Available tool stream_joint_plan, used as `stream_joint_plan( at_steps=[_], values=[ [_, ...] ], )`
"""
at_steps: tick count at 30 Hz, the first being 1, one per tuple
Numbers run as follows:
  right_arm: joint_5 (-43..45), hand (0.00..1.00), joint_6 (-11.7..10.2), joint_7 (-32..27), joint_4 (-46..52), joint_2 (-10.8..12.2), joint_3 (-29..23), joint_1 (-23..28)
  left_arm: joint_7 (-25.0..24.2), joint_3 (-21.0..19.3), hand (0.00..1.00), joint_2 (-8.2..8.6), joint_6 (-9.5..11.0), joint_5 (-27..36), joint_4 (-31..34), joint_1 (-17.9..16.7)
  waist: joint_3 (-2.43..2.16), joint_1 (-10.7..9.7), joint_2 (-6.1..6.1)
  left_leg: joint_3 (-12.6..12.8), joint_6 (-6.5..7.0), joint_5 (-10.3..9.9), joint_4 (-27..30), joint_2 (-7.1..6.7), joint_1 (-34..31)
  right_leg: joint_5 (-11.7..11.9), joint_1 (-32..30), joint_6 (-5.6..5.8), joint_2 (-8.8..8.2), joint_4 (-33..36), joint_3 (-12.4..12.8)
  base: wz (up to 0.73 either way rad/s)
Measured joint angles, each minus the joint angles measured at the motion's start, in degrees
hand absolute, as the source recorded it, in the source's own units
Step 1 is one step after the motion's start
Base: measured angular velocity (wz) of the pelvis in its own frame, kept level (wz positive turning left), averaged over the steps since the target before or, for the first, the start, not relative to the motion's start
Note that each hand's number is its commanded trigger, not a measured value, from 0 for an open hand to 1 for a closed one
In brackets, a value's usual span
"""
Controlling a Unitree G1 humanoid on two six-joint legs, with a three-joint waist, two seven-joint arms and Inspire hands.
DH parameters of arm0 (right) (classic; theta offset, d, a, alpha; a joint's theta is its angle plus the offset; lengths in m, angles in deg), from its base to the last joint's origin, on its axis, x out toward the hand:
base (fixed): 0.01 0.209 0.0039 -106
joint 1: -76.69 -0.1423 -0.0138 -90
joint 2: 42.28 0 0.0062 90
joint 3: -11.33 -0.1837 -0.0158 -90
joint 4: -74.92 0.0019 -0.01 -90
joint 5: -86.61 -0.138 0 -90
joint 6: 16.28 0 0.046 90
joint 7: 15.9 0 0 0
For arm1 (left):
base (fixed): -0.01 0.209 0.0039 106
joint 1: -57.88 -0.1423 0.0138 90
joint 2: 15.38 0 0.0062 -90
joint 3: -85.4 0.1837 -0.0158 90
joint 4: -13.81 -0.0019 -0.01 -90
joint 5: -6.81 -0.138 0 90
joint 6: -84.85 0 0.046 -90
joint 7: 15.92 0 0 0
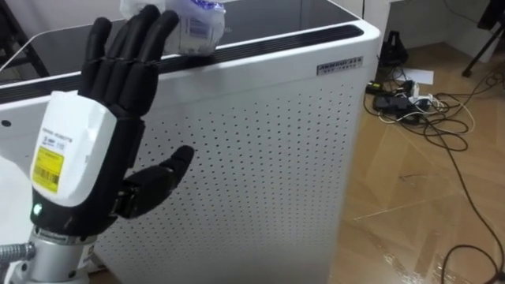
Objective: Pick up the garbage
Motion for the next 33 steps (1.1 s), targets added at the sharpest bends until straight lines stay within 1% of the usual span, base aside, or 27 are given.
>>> stream_joint_plan(
  at_steps=[5,10,14,15,18,20,23,27,28,29,32,33],
  values=[
    [0.0,1.0,0.0,-0.5,0.0,0.0,0.1,1.0,2.0,-0.1,0.0,-0.23,-0.1,-0.7,0.0,0.2,-0.02,0.3,0.02,0.0,0.03,0.1,0.0,-0.02,0.1,0.0,0.2,0.0,0.0,0.0,0.2,0.0],
    [0.0,1.0,0.0,-1.0,0.0,0.1,0.1,1.5,4.8,-0.2,0.0,-0.37,0.1,-0.7,0.0,0.9,0.08,0.5,-0.12,0.0,0.02,0.2,0.0,-0.02,0.1,0.0,0.1,-0.01,0.02,0.1,0.2,0.0],
    [0.0,1.0,0.0,-2.1,0.0,1.3,0.1,1.5,7.8,-2.5,0.0,-0.34,1.5,-0.9,1.0,0.9,0.39,0.5,-0.59,0.0,-0.01,0.3,-0.1,-0.01,0.1,0.0,-0.1,-0.01,0.09,0.2,0.4,0.0],
    [0.0,1.0,0.0,-2.4,0.0,1.6,0.1,1.5,8.9,-3.1,0.0,-0.33,1.6,-0.9,1.3,0.9,0.5,0.5,-0.76,0.0,-0.01,0.3,-0.2,-0.02,0.1,0.0,-0.1,-0.01,0.09,0.2,0.4,0.0],
    [-0.1,1.0,0.0,-2.7,0.0,2.0,0.1,1.5,10.5,-4.1,0.0,-0.34,1.8,-1.6,1.7,0.9,0.64,0.6,-1.02,0.0,-0.01,0.3,-0.2,-0.02,0.1,0.0,-0.2,-0.01,0.06,0.1,0.3,0.0],
    [-0.1,1.0,0.0,-2.7,0.0,2.4,0.1,1.5,12.0,-4.2,0.0,-0.33,1.8,-2.8,2.2,0.9,0.57,0.7,-1.24,0.0,-0.01,0.3,-0.3,-0.03,0.1,0.0,-0.2,-0.01,0.04,0.0,0.3,0.0],
    [-0.1,1.0,0.0,-2.6,0.0,2.5,0.1,1.5,13.7,-4.3,0.0,-0.3,1.9,-4.0,2.4,0.9,0.53,0.9,-1.28,0.0,-0.01,0.3,-0.3,-0.02,0.1,0.0,-0.2,-0.01,0.04,0.0,0.4,0.0],
    [-0.1,1.0,0.0,-2.6,0.0,2.5,0.1,1.5,14.1,-4.4,0.0,-0.31,1.9,-4.1,3.0,0.9,0.51,1.0,-1.25,0.0,-0.01,0.3,-0.2,-0.01,0.1,0.0,-0.2,-0.05,0.04,0.0,0.4,0.0],
    [-0.2,1.0,0.0,-2.6,0.0,2.5,0.1,1.5,14.4,-4.4,0.9,-0.31,1.9,-4.1,3.4,0.9,0.5,1.0,-1.25,0.0,-0.01,0.3,-0.2,-0.01,0.1,0.0,-0.2,-0.06,0.03,0.0,0.4,0.0],
    [-0.2,1.0,0.1,-2.5,0.0,2.5,0.1,1.5,14.8,-4.4,1.0,-0.31,1.9,-4.1,3.6,1.0,0.49,1.0,-1.24,0.0,-0.01,0.3,-0.1,-0.01,0.1,0.0,-0.1,-0.07,0.03,0.1,0.4,0.0],
    [-0.3,1.0,0.2,-2.1,0.0,2.5,0.1,1.5,14.9,-4.4,1.0,-0.32,1.7,-4.1,3.8,1.7,0.42,1.3,-1.13,0.0,-0.01,0.3,-0.1,-0.01,0.1,0.0,-0.1,-0.08,0.04,0.1,0.3,0.0],
    [-0.3,1.0,0.6,-2.0,0.2,2.6,0.1,1.5,14.9,-4.4,1.0,-0.32,1.6,-4.1,4.0,1.9,0.39,1.5,-1.09,0.0,-0.01,0.3,-0.1,0.0,0.0,0.0,-0.1,-0.08,0.04,0.1,0.3,0.0]
  ],
)
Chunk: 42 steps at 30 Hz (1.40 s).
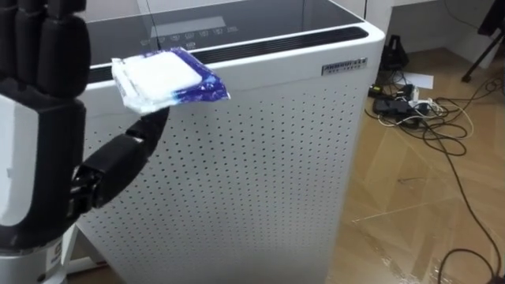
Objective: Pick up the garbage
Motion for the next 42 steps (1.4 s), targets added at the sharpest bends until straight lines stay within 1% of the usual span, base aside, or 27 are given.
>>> stream_joint_plan(
  at_steps=[3,5,8,10,12,14,16,19,21,22,24,27,30,32,33,35,36,37,38,39,40,41,42],
  values=[
    [0.0,1.0,0.6,0.1,0.2,0.2,0.2,0.0,-1.0,0.0,1.0,0.0,-0.7,0.0,0.3,0.0,-0.05,0.0,0.07,0.0,0.0,0.0,-0.1,-0.01,0.0,0.0,0.0,0.0,0.01,0.0,-0.1,0.0],
    [0.0,1.0,1.1,0.5,0.4,0.1,0.4,0.0,-3.1,0.3,1.0,-0.04,-1.9,0.0,0.3,0.0,-0.07,-0.1,0.1,-0.1,0.0,0.0,-0.1,-0.04,0.0,0.0,0.0,0.0,0.0,0.0,-0.2,0.0],
    [0.0,1.0,1.9,1.0,0.6,-0.1,0.4,0.0,-5.0,2.0,1.0,-0.03,-3.4,0.0,0.3,-0.3,-0.05,-0.1,0.07,-0.1,0.0,0.0,-0.1,-0.04,0.0,0.0,0.1,0.0,-0.03,-0.1,-0.2,0.0],
    [0.0,1.0,1.9,1.2,0.6,-0.2,0.3,0.0,-5.7,3.0,1.0,0.11,-3.9,0.0,0.2,-1.1,-0.04,-0.3,0.11,0.0,0.0,0.0,-0.2,-0.04,0.0,0.0,0.0,0.0,-0.04,-0.1,0.0,0.0],
    [0.0,1.0,1.9,1.2,0.6,-0.3,0.3,0.0,-6.3,3.8,1.0,0.09,-3.9,0.0,-0.3,-2.0,0.01,-0.8,0.17,0.1,0.0,0.0,-0.2,-0.03,0.0,0.0,0.0,0.0,-0.03,-0.1,0.0,0.0],
    [-0.1,1.0,1.9,1.2,0.6,-0.7,0.3,0.0,-6.5,5.1,1.0,0.09,-3.7,0.0,-1.8,-2.6,0.01,-1.4,0.47,0.2,0.0,0.0,-0.2,0.0,0.0,0.0,0.0,0.0,-0.02,0.0,0.0,0.0],
    [-0.1,1.0,1.9,1.2,0.6,-0.9,0.3,0.0,-6.5,5.2,1.0,0.09,-3.7,0.1,-2.3,-2.7,0.06,-1.7,0.76,0.2,0.0,0.0,-0.2,0.02,0.0,0.0,-0.1,0.0,0.01,0.0,0.0,0.0],
    [-0.1,1.0,1.9,1.4,0.6,-1.6,0.3,0.0,-6.4,5.3,1.0,0.09,-3.5,0.1,-2.3,-2.8,-0.12,-2.4,1.16,0.2,0.0,0.0,-0.4,0.0,-0.1,0.0,-0.4,0.0,-0.01,0.1,0.1,-0.01],
    [-0.1,1.0,1.9,1.5,0.6,-1.7,0.2,-0.1,-6.4,6.1,1.0,0.09,-3.2,0.1,-2.5,-2.9,-0.18,-2.9,1.21,0.3,0.01,0.1,-0.7,-0.01,-0.1,0.0,-0.6,0.0,-0.03,0.1,0.2,-0.02],
    [-0.1,1.0,1.9,1.5,0.6,-1.7,0.2,-0.1,-6.4,6.5,1.0,0.09,-3.2,0.1,-2.6,-2.9,-0.18,-2.9,1.2,0.3,0.01,0.1,-0.7,-0.02,-0.1,0.0,-0.6,0.0,-0.04,0.1,0.2,0.0],
    [-0.1,1.0,1.9,1.5,0.6,-1.5,0.2,-0.1,-6.6,8.4,1.0,0.1,-3.2,0.1,-3.2,-2.9,-0.16,-2.8,1.14,0.3,0.01,0.1,-0.8,-0.02,0.0,0.0,-0.5,0.01,-0.02,0.0,0.2,0.0],
    [-0.1,1.0,1.9,1.6,0.6,-1.5,0.2,-0.3,-6.9,9.5,1.0,0.11,-3.2,0.4,-3.8,-2.9,-0.12,-2.8,1.04,0.3,0.03,0.1,-0.7,-0.03,0.0,0.0,-0.5,0.0,-0.03,0.0,0.3,0.0],
    [-0.1,1.0,1.9,1.5,0.6,-1.5,0.2,-0.7,-8.4,10.0,1.0,0.33,-2.7,3.9,-4.2,-2.7,-0.02,-2.9,0.64,0.3,0.04,0.2,-0.7,-0.04,0.1,0.0,-0.4,0.0,-0.05,0.0,0.2,0.0],
    [-0.2,1.0,1.9,1.8,0.6,-1.5,0.3,-1.1,-10.5,11.5,1.0,0.82,-2.5,12.9,-4.0,-2.4,0.26,-2.9,0.12,0.4,0.02,0.4,-0.7,0.0,-0.1,0.0,-0.5,0.0,-0.05,0.1,0.2,0.0],
    [-0.2,1.0,1.9,1.8,0.7,-1.4,0.3,-1.3,-11.2,11.7,1.0,0.92,-2.4,15.4,-4.0,-2.4,0.27,-2.9,-0.03,0.4,0.0,0.5,-0.7,0.0,-0.1,0.0,-0.6,-0.01,-0.05,0.1,0.1,0.0],
    [-0.2,1.0,1.9,1.8,0.7,-1.1,0.5,-1.6,-14.7,12.7,1.0,1.73,-1.7,26.4,-3.9,-2.3,0.08,-2.9,-0.44,0.6,-0.01,0.5,-0.7,0.03,-0.5,0.0,-1.0,-0.01,-0.04,0.3,0.1,-0.03],
    [-0.2,1.0,1.9,1.8,0.7,-1.1,0.6,-1.8,-15.5,13.1,1.0,1.9,-1.6,29.1,-3.9,-2.1,0.07,-2.9,-0.47,0.6,-0.01,0.5,-0.6,0.04,-0.6,0.0,-1.2,-0.02,-0.04,0.5,0.1,0.0],
    [-0.2,1.0,1.9,1.8,0.7,-1.1,0.9,-2.0,-17.5,14.3,1.0,2.36,-1.2,35.1,-3.9,-1.7,0.03,-2.9,-0.63,0.6,0.04,0.7,-0.6,0.02,-0.9,0.0,-1.7,-0.02,-0.12,1.0,-0.1,0.0],
    [-0.2,1.0,1.9,1.8,0.6,-1.0,1.3,-2.4,-20.0,15.2,1.0,3.19,-0.5,40.9,-4.0,-1.8,-0.02,-2.8,-0.8,0.7,0.06,0.8,-0.8,-0.02,-1.0,0.0,-2.0,-0.03,-0.18,1.2,-0.1,-0.03],
    [-0.2,1.0,1.9,1.8,0.6,-1.0,1.6,-2.7,-21.4,15.9,1.0,3.61,-0.5,43.7,-4.2,-1.9,0.02,-2.7,-0.88,0.9,0.06,0.8,-0.8,0.0,-1.0,0.0,-2.1,-0.05,-0.19,1.2,-0.1,-0.07],
    [-0.2,1.0,1.9,1.7,0.6,-1.1,2.7,-3.4,-25.1,17.8,1.0,3.69,-1.2,48.5,-6.0,-2.0,0.1,-2.8,-1.04,0.9,0.06,0.8,-0.7,0.02,-1.1,0.1,-2.1,-0.09,-0.17,1.2,-0.1,-0.05],
    [-0.1,1.0,1.9,1.3,0.6,-0.7,3.8,-4.3,-29.0,20.4,1.0,3.44,-2.6,52.4,-8.2,-2.2,0.16,-2.9,-1.13,1.0,0.06,0.8,-0.6,0.07,-1.2,0.1,-2.3,-0.12,-0.12,1.2,0.0,-0.06],
    [-0.1,1.0,1.9,1.0,0.4,-0.1,4.5,-5.1,-32.4,22.6,1.0,3.57,-4.0,56.2,-9.8,-2.3,0.23,-3.1,-1.35,1.1,0.03,0.9,-0.5,0.1,-1.7,0.1,-2.9,-0.19,-0.06,1.4,0.1,-0.04]
  ],
)
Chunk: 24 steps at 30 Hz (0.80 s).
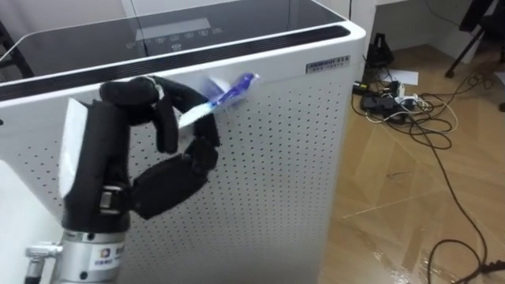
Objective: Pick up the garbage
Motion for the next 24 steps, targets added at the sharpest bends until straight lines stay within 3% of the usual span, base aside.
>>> stream_joint_plan(
  at_steps=[3,8,12,16,24],
  values=[
    [-0.2,1.0,0.0,-0.2,0.0,1.1,1.3,-1.8,-6.0,2.3,1.0,0.04,-2.2,3.4,-1.1,0.0,0.32,-0.7,-0.93,0.1,-0.02,0.0,1.0,0.06,-2.7,0.2,-2.2,-0.2,0.08,0.6,0.1,-0.01],
    [-3.0,1.0,-0.1,-1.5,-3.2,1.0,3.2,-4.1,-13.0,2.3,1.0,0.08,-2.7,8.2,-3.6,1.8,0.36,-1.2,-0.82,0.2,0.01,0.0,1.7,0.05,-4.9,0.3,-4.0,-0.1,-0.18,0.6,0.1,0.0],
    [-3.5,1.0,-0.1,-1.8,-4.3,0.8,3.3,-5.3,-15.5,2.3,1.0,0.7,-2.7,8.3,-6.3,2.2,0.49,-1.1,-0.56,0.2,0.02,0.0,2.4,0.17,-6.7,0.3,-5.9,-0.1,-0.17,1.5,0.0,0.0],
    [-3.3,1.0,-0.1,-2.3,-9.0,1.1,3.3,-10.2,-16.7,2.3,1.0,2.74,-3.5,8.3,-10.1,3.5,0.81,-1.4,-0.02,0.3,0.2,0.1,2.6,0.21,-8.8,0.3,-8.6,-0.1,-0.23,2.7,0.0,-0.02],
    [-4.6,1.0,-0.1,-6.4,-14.4,1.5,3.1,-15.0,-18.1,2.2,1.0,4.55,-3.9,8.3,-19.3,6.4,1.02,-0.9,-0.32,0.3,0.23,0.2,4.5,0.41,-13.9,0.3,-14.2,-0.12,-0.36,5.5,-0.3,0.0]
  ],
)
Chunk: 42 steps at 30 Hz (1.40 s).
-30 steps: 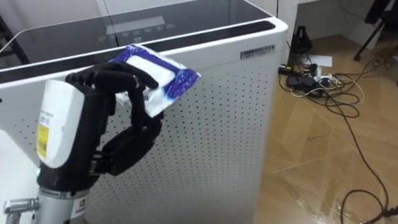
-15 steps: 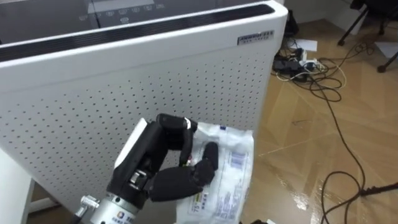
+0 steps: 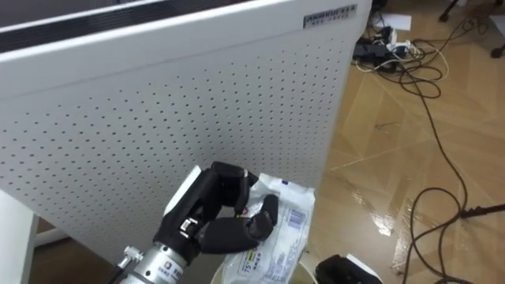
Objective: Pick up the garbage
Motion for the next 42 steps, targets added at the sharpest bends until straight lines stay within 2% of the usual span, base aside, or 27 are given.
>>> stream_joint_plan(
  at_steps=[6,16,17,18,19,20,21,22,27,32,37,42],
  values=[
    [-1.0,1.0,-0.1,-1.5,-4.0,0.8,0.1,-1.4,-1.0,0.0,1.0,0.8,0.0,0.0,-4.1,1.3,0.31,0.3,-0.49,-0.3,0.01,0.0,0.4,0.08,-0.9,0.0,-0.5,-0.04,-0.09,0.1,-1.1,0.04],
    [-1.8,1.0,-0.3,-2.7,-5.0,1.2,0.1,-1.9,-0.6,-0.1,1.0,1.47,0.0,-0.1,-9.2,1.7,0.31,1.3,-0.68,-0.4,0.04,0.1,1.2,0.14,-4.5,0.0,-4.2,-0.15,-0.17,1.0,-1.5,0.0],
    [-1.8,1.0,-0.3,-2.7,-5.0,1.2,0.1,-1.9,-0.5,-0.1,0.89,1.52,0.0,-0.1,-9.2,1.6,0.36,1.2,-0.77,-0.4,0.04,0.1,1.2,0.15,-4.5,0.0,-4.2,-0.15,-0.17,1.0,-1.5,0.0],
    [-1.7,1.0,-0.3,-2.7,-5.0,1.2,0.1,-1.9,-0.5,0.0,0.63,1.55,0.0,-0.2,-9.2,1.7,0.37,1.2,-0.81,-0.4,0.04,0.1,1.2,0.15,-4.5,0.0,-4.2,-0.15,-0.17,1.0,-1.5,0.0],
    [-1.7,1.0,-0.3,-2.8,-5.0,1.2,0.1,-1.9,-0.5,-0.1,0.53,1.61,0.0,-0.2,-9.2,1.7,0.37,1.2,-0.89,-0.4,0.04,0.1,1.2,0.16,-4.5,0.0,-4.2,-0.15,-0.17,1.0,-1.5,0.0],
    [-1.8,1.0,-0.3,-2.8,-5.0,1.1,0.1,-2.0,-0.5,0.0,0.22,1.61,0.1,-0.1,-9.4,1.7,0.41,1.2,-1.01,-0.4,0.04,0.1,1.2,0.17,-4.5,0.0,-4.2,-0.15,-0.17,1.0,-1.5,0.0],
    [-1.8,1.0,-0.3,-2.8,-5.0,1.1,0.0,-2.0,-0.5,0.0,0.07,1.63,0.1,-0.1,-9.6,1.7,0.42,1.2,-1.06,-0.4,0.04,0.1,1.2,0.19,-4.5,0.0,-4.2,-0.15,-0.15,1.0,-1.5,0.0],
    [-1.8,1.0,-0.3,-2.8,-5.0,1.1,0.0,-2.1,-0.5,0.0,0.0,1.7,0.2,-0.1,-10.5,1.9,0.42,1.2,-1.21,-0.3,0.04,0.1,1.2,0.21,-4.5,0.0,-4.2,-0.15,-0.13,1.0,-1.5,0.0],
    [-1.8,1.0,-0.3,-2.8,-5.0,1.4,0.0,-2.7,-0.7,-0.1,0.0,1.9,0.2,-0.2,-13.7,2.0,0.53,1.3,-1.74,-0.2,0.03,0.1,1.3,0.29,-4.5,0.1,-4.3,-0.21,-0.08,1.0,-1.4,0.0],
    [-2.3,1.0,-0.3,-2.8,-7.3,2.8,0.1,-3.7,-1.3,0.0,0.0,4.32,0.1,0.0,-15.7,2.1,0.46,1.2,-2.32,-0.4,-0.03,0.1,1.3,0.32,-4.8,0.1,-4.3,-0.26,0.0,0.9,-1.5,0.01],
    [-2.3,1.0,-0.1,-2.1,-7.5,2.6,0.4,-4.3,-3.5,0.4,0.0,4.54,-0.5,0.0,-17.5,2.5,0.45,1.4,-2.3,-0.2,-0.06,0.2,1.3,0.36,-5.2,0.2,-4.8,-0.34,0.0,0.9,-1.5,-0.01],
    [-1.8,1.0,0.0,-2.1,-7.5,2.0,0.7,-4.8,-5.3,2.5,0.0,4.21,-1.1,0.0,-17.7,2.5,0.41,1.3,-2.23,-0.2,-0.04,0.2,1.5,0.36,-6.4,0.2,-6.0,-0.38,-0.02,1.1,-1.5,0.0]
  ],
)
